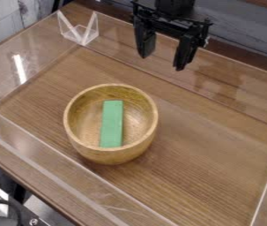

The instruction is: Remove the green block from inside the brown bowl and put it on the table

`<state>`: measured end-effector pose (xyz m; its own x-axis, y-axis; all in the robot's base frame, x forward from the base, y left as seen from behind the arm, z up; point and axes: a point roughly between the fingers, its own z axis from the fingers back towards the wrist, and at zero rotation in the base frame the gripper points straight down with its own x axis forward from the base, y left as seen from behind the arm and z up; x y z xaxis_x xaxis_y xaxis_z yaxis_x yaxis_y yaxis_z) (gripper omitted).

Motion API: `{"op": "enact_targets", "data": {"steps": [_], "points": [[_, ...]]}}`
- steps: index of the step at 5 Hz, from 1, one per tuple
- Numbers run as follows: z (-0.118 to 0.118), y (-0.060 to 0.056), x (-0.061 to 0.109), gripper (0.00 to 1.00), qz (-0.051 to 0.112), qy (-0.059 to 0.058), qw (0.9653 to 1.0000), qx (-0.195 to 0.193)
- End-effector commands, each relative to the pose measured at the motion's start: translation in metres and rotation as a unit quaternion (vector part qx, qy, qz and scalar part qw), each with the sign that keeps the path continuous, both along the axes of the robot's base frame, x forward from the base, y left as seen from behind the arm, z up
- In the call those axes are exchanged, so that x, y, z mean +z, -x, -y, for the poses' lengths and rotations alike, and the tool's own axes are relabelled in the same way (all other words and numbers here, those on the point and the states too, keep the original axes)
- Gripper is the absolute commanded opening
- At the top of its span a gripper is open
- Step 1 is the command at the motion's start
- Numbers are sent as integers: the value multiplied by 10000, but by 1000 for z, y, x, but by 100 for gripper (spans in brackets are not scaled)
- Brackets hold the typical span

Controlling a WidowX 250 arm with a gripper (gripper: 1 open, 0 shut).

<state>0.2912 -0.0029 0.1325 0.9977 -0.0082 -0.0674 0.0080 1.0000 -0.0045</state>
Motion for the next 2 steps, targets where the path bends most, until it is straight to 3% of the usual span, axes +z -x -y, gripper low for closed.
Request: {"op": "enact_targets", "data": {"steps": [1, 2], "points": [[-9, 13, -7, 100, -62, 11, 9996, 259], [-21, 41, -23, 100, -158, 19, 9979, 621]]}}
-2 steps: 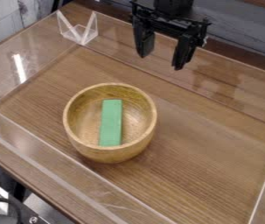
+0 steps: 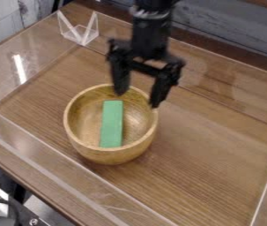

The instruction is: Remove the green block from inside the brown bowl and put it on the table

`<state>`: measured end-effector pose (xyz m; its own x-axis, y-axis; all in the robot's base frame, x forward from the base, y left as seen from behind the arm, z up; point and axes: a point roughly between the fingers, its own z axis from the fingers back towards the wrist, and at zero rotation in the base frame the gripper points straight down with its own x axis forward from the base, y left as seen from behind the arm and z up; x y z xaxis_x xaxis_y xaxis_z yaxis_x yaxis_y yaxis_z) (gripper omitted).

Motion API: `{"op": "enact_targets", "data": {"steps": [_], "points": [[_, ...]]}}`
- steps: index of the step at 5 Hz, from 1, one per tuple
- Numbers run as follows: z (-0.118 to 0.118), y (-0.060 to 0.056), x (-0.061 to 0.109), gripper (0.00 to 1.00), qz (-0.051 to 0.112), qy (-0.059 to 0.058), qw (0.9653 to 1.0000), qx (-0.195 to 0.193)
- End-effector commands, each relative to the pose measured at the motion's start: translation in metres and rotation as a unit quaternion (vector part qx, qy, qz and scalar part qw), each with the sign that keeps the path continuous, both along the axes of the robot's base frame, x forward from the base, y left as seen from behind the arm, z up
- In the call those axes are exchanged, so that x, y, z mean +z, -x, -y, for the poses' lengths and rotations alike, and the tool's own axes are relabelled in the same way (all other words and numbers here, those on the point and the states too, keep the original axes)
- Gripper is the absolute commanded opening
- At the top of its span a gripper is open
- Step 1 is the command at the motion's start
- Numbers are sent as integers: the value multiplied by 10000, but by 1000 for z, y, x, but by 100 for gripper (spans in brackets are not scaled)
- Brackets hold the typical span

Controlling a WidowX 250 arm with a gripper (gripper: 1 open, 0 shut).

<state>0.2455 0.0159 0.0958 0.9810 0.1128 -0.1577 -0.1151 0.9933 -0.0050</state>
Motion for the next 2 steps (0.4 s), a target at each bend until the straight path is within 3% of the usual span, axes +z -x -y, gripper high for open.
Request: {"op": "enact_targets", "data": {"steps": [1, 2], "points": [[-11, 15, 6, 100, 451, -22, 9989, 120], [-15, 22, -4, 100, 565, 8, 9982, 202]]}}
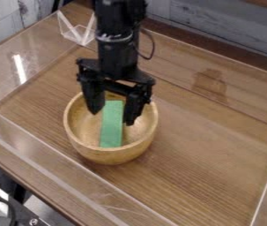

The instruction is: Remove the green block from inside the brown bowl and put it on the table

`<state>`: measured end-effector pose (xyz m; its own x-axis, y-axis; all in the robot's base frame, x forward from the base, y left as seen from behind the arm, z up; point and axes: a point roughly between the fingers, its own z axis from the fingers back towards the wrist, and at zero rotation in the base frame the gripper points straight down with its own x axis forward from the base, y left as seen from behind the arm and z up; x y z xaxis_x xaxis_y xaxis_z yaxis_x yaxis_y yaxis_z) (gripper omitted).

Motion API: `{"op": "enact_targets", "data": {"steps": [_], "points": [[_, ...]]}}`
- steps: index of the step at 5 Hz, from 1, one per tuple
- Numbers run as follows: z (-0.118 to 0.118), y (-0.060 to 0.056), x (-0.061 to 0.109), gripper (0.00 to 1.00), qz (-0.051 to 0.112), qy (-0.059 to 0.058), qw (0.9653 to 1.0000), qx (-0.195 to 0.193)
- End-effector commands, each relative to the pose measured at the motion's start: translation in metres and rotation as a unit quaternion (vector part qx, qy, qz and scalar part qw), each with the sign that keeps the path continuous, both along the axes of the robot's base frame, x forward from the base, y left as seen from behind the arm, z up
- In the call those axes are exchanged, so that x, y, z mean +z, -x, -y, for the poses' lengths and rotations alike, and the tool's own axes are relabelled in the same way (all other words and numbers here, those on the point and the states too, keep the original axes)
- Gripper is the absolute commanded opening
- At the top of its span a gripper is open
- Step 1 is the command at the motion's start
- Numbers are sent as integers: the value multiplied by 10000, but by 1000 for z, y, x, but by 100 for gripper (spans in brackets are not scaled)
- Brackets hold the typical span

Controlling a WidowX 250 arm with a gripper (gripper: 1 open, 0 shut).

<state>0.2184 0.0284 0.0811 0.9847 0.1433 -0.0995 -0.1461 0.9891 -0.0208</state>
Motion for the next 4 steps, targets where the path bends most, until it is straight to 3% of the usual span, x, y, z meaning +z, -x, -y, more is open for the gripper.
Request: {"op": "enact_targets", "data": {"steps": [1, 4], "points": [[-3, -2, 2, 100, 306, 1, 9995, 68], [-6, 3, -20, 100, 373, 102, 9991, 176]]}}
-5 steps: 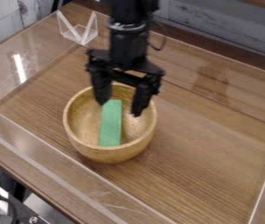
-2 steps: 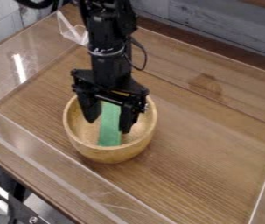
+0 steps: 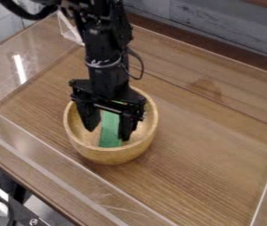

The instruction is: Remove the green block from inside the brown bowl and put it on the table

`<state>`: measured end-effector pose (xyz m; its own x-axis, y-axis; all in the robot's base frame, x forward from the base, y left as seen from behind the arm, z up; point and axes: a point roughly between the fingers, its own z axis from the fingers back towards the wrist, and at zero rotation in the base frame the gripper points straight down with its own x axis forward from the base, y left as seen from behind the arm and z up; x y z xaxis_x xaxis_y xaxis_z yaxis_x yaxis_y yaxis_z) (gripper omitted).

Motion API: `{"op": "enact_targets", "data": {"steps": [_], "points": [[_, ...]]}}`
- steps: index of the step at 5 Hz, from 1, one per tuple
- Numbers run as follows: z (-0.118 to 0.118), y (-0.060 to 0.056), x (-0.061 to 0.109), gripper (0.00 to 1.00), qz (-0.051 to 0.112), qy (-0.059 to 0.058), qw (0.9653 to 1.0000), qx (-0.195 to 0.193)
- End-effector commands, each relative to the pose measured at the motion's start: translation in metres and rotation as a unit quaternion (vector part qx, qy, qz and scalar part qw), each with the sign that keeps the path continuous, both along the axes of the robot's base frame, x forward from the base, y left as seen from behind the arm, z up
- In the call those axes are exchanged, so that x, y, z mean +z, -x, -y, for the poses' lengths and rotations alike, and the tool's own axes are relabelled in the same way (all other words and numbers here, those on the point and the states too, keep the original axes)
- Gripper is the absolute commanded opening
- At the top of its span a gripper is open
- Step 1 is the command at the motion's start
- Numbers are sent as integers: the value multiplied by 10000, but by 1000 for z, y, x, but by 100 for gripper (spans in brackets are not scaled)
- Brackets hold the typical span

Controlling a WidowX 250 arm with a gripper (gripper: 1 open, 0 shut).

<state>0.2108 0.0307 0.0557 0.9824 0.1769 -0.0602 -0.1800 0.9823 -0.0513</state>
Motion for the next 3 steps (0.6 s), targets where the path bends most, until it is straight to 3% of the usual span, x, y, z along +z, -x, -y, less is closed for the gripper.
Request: {"op": "enact_targets", "data": {"steps": [1, 3], "points": [[-4, -4, 0, 100, 183, 22, 9998, 14], [-4, -4, -7, 100, 245, 95, 9997, 31]]}}
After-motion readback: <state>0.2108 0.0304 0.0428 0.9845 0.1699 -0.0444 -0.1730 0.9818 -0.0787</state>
